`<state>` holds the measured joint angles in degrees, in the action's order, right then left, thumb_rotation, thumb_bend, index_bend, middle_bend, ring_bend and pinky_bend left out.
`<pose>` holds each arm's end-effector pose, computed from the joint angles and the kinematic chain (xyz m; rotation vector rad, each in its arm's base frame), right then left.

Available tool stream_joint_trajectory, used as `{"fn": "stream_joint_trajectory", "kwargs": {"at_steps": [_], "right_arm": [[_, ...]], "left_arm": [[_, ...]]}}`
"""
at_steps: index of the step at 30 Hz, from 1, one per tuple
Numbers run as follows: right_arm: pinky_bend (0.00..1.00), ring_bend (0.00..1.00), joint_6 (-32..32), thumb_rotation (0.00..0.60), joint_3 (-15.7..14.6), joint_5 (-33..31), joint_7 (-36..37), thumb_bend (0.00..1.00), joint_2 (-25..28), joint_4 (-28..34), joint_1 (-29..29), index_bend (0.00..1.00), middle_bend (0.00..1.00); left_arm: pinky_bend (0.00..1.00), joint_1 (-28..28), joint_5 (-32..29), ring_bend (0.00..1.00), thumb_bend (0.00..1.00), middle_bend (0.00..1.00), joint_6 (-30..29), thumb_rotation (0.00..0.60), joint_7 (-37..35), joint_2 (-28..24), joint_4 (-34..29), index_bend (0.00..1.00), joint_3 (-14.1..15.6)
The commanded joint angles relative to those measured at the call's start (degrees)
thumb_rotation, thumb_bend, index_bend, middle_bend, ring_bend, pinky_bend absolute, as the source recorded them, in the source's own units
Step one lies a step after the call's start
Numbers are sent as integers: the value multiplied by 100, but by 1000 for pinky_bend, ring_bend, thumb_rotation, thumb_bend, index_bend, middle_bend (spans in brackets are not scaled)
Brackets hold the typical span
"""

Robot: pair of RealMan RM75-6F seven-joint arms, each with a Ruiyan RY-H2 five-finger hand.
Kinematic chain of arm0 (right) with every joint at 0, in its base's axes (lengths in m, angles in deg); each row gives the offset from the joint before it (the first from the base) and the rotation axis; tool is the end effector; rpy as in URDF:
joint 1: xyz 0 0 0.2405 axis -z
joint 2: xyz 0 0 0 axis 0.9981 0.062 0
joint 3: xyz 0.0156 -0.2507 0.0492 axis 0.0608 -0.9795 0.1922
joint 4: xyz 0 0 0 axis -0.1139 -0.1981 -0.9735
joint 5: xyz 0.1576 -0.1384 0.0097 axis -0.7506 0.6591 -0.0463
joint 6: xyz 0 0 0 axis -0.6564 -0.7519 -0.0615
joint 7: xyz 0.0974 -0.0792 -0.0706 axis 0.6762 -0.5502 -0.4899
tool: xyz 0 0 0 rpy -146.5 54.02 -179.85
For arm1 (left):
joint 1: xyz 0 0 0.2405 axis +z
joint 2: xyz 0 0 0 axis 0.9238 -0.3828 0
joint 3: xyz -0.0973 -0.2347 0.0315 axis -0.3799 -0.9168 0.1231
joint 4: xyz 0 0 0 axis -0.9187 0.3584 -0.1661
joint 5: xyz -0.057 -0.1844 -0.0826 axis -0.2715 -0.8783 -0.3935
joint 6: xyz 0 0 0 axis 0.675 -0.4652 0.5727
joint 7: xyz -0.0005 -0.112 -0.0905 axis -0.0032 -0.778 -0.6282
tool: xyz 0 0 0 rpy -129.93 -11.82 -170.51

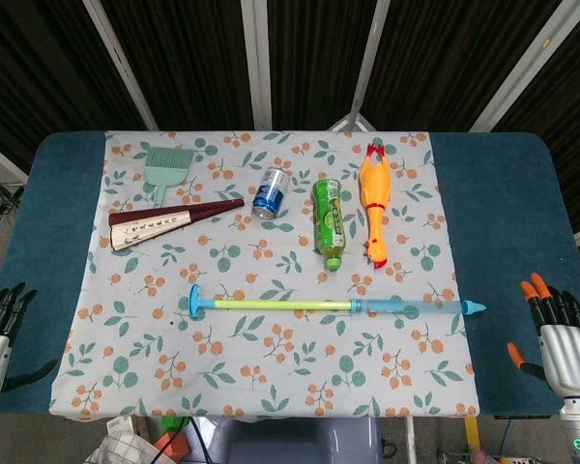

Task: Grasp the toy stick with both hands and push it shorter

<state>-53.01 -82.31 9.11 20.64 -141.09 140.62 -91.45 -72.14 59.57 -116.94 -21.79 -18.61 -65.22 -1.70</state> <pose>-0.3150 -0.1722 0.1631 1.3876 -0.8961 0.7919 -0.2998 0.1396 0.1529 -1.4141 -0.8731 -0.8793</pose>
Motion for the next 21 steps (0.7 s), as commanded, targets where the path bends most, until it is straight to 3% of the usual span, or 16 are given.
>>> {"fn": "stream_joint_trajectory", "kwargs": {"at_steps": [1,13,21], "right_arm": [[0,0,10,600,7,17,7,336,-9,3,6,0,0],[0,0,229,600,11,149,-111,336,-75,102,-79,0,0],[0,0,340,600,28,167,-170,337,-103,130,-115,0,0]], "left_arm": [[0,19,-1,0,142,0,58,600,21,-16,-9,45,-30],[0,-119,-183,0,143,0,607,600,431,-35,-377,123,-272],[0,-722,-877,0,183,54,1469,600,1629,371,-847,247,-859]]}}
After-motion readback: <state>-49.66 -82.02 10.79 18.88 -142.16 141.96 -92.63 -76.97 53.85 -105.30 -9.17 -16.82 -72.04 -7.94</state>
